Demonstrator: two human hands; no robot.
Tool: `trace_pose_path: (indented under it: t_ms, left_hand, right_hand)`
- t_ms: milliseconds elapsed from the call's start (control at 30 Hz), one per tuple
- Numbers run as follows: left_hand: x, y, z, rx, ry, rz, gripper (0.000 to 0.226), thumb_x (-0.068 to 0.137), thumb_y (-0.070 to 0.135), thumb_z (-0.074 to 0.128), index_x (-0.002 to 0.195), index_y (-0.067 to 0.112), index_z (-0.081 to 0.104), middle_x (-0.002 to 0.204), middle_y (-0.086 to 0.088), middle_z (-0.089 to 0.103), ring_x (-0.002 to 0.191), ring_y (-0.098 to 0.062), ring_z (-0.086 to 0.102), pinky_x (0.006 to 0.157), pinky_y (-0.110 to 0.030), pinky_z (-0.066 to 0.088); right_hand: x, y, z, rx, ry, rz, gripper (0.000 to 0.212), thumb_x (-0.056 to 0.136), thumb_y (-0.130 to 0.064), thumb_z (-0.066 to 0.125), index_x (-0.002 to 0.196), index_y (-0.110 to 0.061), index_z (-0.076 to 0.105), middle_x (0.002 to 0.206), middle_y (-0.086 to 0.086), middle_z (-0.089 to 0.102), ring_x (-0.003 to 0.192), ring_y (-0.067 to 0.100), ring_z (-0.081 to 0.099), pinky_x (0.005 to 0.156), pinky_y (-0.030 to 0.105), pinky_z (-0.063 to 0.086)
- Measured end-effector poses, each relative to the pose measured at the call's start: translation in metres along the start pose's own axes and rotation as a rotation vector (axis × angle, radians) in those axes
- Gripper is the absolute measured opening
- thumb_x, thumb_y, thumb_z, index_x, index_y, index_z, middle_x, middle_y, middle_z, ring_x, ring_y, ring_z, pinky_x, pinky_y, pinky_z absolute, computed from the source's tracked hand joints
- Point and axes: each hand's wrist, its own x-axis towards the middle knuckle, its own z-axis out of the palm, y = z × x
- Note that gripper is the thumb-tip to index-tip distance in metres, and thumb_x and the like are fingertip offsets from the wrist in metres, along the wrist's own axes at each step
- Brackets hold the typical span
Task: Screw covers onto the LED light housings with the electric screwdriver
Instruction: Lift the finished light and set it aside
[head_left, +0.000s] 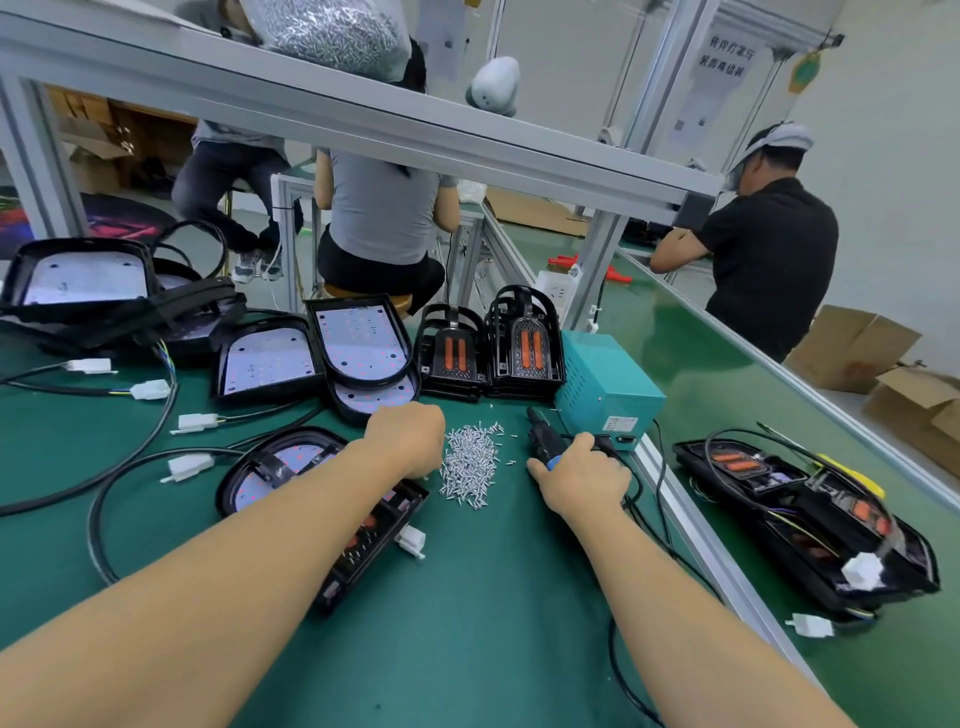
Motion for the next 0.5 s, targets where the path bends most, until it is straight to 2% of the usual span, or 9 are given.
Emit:
trace_pose_path:
  t_ms: [133, 233, 267, 333, 400, 500]
  left_hand:
    - [-0.008, -0.017, -0.006, -0.118, 0.14, 0.035, 0.018, 0.087, 0.014, 0.051, 0.072, 0.023, 0.053, 0.076, -0.001, 0.055, 0.071, -0.021, 0.04, 0.069, -0.03, 0.037]
    - [-0.017, -0.034, -0.004, -0.149, 0.202, 0.052, 0.02, 0.089, 0.019, 0.051, 0.074, 0.02, 0.065, 0.078, 0.0, 0.064, 0.071, -0.021, 0.048, 0.071, -0.03, 0.04]
    - [-0.021, -0.038, -0.003, -0.151, 0.216, 0.057, 0.02, 0.088, 0.019, 0.051, 0.074, 0.019, 0.065, 0.077, -0.002, 0.065, 0.068, -0.02, 0.045, 0.07, -0.031, 0.041]
    - [-0.027, -0.044, 0.001, -0.157, 0.263, 0.066, 0.02, 0.089, 0.019, 0.048, 0.069, 0.021, 0.052, 0.071, -0.002, 0.054, 0.067, -0.018, 0.036, 0.067, -0.03, 0.033]
    - [-0.034, -0.047, 0.003, -0.198, 0.345, 0.063, 0.024, 0.093, 0.02, 0.047, 0.069, 0.024, 0.047, 0.068, -0.004, 0.052, 0.067, -0.022, 0.039, 0.07, -0.028, 0.024]
    - [-0.044, -0.053, 0.005, -0.241, 0.474, 0.029, 0.029, 0.097, 0.024, 0.047, 0.075, 0.016, 0.065, 0.081, -0.006, 0.068, 0.083, -0.023, 0.055, 0.081, -0.027, 0.023]
  right_hand:
    - [0.005, 0.003, -0.001, -0.069, -0.012, 0.018, 0.067, 0.091, -0.068, 0.042, 0.126, -0.011, 0.037, 0.122, 0.011, 0.062, 0.112, 0.029, 0.059, 0.088, 0.037, 0.034]
    - [0.003, 0.0, -0.003, -0.109, 0.013, 0.007, 0.067, 0.091, -0.067, 0.043, 0.128, -0.012, 0.039, 0.132, 0.012, 0.055, 0.121, 0.029, 0.052, 0.097, 0.04, 0.033]
    - [0.0, -0.005, -0.005, -0.135, 0.057, -0.015, 0.066, 0.091, -0.066, 0.043, 0.13, -0.013, 0.039, 0.135, 0.012, 0.052, 0.124, 0.03, 0.049, 0.1, 0.041, 0.032]
    - [-0.01, -0.02, -0.013, -0.124, 0.184, -0.106, 0.063, 0.093, -0.062, 0.043, 0.134, -0.014, 0.038, 0.137, 0.011, 0.047, 0.127, 0.029, 0.043, 0.103, 0.043, 0.03]
    - [-0.026, -0.039, -0.02, -0.018, 0.279, -0.232, 0.061, 0.095, -0.059, 0.041, 0.139, -0.016, 0.037, 0.138, 0.008, 0.046, 0.125, 0.028, 0.043, 0.101, 0.044, 0.028]
    - [-0.06, -0.065, -0.025, 0.134, 0.311, -0.426, 0.061, 0.097, -0.059, 0.037, 0.144, -0.021, 0.032, 0.139, 0.004, 0.046, 0.125, 0.026, 0.043, 0.099, 0.042, 0.023]
